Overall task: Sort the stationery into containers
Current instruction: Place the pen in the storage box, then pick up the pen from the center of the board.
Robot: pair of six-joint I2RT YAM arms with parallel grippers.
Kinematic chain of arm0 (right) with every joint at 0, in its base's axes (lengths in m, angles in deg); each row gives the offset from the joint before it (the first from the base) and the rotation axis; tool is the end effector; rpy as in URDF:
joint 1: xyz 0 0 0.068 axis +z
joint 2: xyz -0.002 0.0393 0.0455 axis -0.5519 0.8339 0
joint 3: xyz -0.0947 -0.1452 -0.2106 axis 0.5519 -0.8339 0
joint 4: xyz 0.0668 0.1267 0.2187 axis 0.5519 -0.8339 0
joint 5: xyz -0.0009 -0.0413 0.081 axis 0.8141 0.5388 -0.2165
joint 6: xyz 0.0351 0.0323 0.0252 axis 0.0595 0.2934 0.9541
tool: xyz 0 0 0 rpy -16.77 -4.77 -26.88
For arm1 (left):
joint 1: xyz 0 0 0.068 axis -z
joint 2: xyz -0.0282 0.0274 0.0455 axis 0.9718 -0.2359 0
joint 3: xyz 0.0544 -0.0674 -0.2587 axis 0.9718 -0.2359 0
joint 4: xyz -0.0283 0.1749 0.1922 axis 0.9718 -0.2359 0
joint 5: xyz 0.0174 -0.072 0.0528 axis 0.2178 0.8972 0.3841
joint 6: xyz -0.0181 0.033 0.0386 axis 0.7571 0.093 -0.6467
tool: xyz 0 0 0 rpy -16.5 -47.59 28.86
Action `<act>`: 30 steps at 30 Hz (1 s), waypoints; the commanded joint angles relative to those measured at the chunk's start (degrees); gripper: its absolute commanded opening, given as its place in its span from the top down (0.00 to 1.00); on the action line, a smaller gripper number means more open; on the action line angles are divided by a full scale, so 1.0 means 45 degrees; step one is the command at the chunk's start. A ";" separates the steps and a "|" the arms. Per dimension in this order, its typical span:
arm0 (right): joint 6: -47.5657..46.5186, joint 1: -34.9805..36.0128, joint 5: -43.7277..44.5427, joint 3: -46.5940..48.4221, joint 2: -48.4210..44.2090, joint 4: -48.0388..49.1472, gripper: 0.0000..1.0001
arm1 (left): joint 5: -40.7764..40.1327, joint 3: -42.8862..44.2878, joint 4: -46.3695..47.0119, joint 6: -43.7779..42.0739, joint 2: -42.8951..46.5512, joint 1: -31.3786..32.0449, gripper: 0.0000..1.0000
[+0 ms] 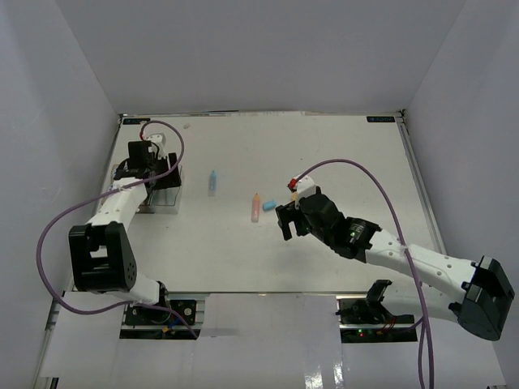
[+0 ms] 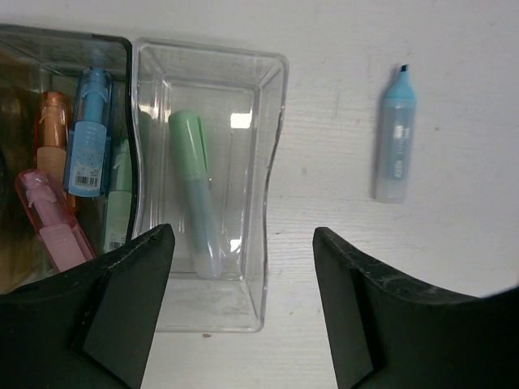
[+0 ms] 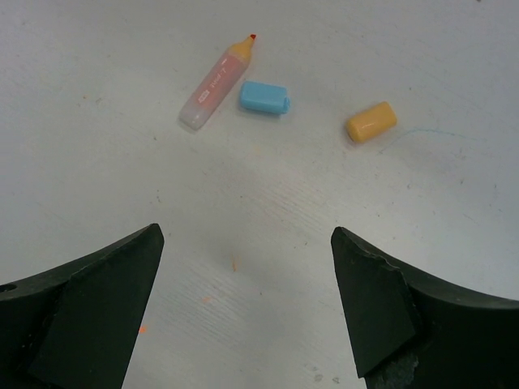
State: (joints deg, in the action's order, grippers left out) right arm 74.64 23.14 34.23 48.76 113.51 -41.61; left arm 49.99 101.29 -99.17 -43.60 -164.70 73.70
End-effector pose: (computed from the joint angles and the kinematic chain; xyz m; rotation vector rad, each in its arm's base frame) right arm 0.1407 0.1893 0.2714 -0.5543 1.9770 0.3540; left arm 0.3177 0.0119 0.2331 -0.0567 2.4410 -0.0867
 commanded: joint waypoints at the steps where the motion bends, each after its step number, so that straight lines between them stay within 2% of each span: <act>1: 0.0704 -0.0477 -0.0375 0.0485 0.0697 0.0357 0.09 | 0.0924 0.0321 0.0152 0.1275 0.1769 0.0024 0.20; 4: 0.1192 -0.0595 -0.0669 0.1168 0.1731 0.0317 0.03 | 0.1218 -0.0010 0.0385 0.1785 0.2840 0.0024 0.10; 5: 0.1406 -0.0595 -0.0767 0.1654 0.2391 0.0240 0.01 | 0.1277 -0.0437 0.0773 0.2231 0.3155 0.0024 0.02; 10: 0.2364 -0.0537 -0.0924 0.3803 0.5534 -0.0833 0.05 | 0.1960 -0.2274 0.2453 0.3036 0.5106 0.0024 0.02; 15: 0.3183 -0.0264 -0.0709 0.5677 0.7688 -0.1166 0.13 | 0.2506 -0.3915 0.3959 0.3602 0.6106 0.0024 0.02; 19: 0.3809 -0.0068 -0.0378 0.6852 0.9639 -0.1849 0.18 | 0.3269 -0.3821 0.4116 0.3681 0.5990 0.0024 0.02; 30: 0.4884 0.0108 0.0501 0.7401 1.1693 -0.1753 0.37 | 0.3602 -0.3762 0.3999 0.3974 0.5775 0.0024 0.02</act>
State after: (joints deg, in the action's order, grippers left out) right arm 93.52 23.67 33.72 80.17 164.59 -49.22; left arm 64.57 83.49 -82.21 -26.63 -139.10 73.72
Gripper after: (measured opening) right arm 0.648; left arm 0.979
